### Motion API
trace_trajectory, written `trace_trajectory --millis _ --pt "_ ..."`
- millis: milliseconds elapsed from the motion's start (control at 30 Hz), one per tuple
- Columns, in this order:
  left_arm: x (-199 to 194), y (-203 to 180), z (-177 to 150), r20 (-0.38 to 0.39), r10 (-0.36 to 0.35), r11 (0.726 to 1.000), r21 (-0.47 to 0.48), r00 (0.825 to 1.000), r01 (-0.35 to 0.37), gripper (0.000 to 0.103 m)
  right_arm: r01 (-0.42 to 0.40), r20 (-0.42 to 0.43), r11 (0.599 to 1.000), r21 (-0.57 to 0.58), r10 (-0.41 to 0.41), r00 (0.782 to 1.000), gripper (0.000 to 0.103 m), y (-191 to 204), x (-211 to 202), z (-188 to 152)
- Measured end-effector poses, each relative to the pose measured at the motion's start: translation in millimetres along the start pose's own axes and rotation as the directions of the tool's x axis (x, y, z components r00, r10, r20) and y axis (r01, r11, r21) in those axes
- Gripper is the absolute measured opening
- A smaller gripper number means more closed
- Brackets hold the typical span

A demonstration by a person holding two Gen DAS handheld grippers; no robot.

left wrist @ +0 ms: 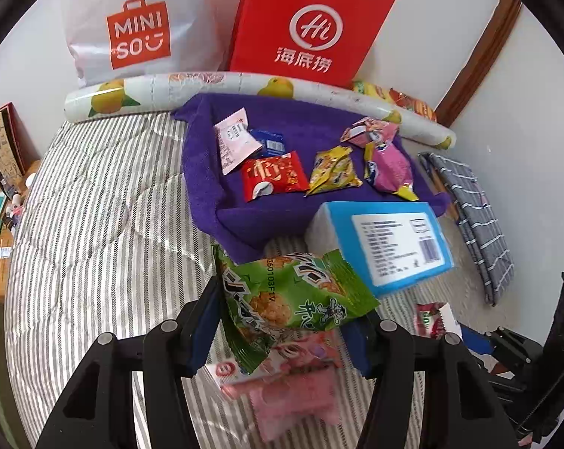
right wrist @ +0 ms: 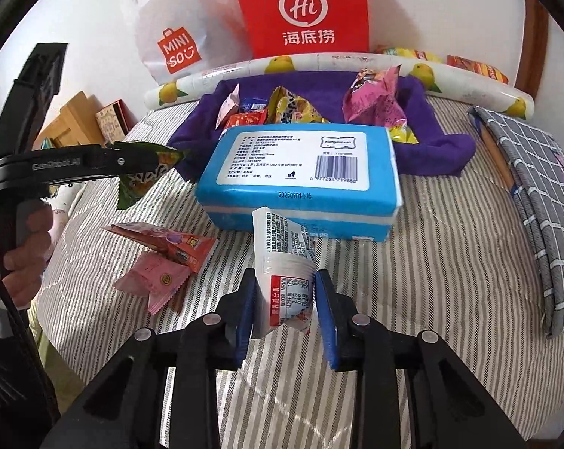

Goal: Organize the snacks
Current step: 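Close the left tool on the green snack bag while the right tool lifts the white packet, then carry the green bag and white packet toward the purple towel with both tools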

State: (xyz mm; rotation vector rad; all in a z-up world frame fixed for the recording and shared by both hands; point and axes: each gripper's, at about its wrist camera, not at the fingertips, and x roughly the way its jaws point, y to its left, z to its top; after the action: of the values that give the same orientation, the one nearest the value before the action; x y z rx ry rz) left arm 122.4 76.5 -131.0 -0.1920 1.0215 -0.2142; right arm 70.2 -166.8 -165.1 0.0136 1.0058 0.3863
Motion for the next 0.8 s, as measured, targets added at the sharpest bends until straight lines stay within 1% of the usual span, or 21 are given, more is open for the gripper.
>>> trace_trajectory --millis 167,333,600,800 --pt "-16.5 -8.5 -5.3 0.022 -0.009 1.0 -0.002 1.0 0.009 0.056 -0.023 0.037 1.0 0.013 0.022 0.999 0.028 -2.3 -21.0 -1.4" --pt "-31.7 -21.8 -8.8 0.039 -0.054 0.999 -0.004 0.998 0.054 0.056 -0.01 0.069 0.999 0.036 0.008 0.998 0.027 -6.4 -39.2 2.6" --pt "-50.3 -44.0 -6.6 0.075 -0.074 0.997 0.026 0.994 0.073 0.056 0.004 0.108 0.996 0.093 -0.014 0.994 0.027 -21.2 -61.4 13.2" --pt "-55.9 -55.6 -1.6 0.076 -0.109 0.994 0.032 0.991 0.106 0.056 0.004 0.142 0.995 0.101 -0.018 0.99 0.027 -24.4 -72.1 21.6"
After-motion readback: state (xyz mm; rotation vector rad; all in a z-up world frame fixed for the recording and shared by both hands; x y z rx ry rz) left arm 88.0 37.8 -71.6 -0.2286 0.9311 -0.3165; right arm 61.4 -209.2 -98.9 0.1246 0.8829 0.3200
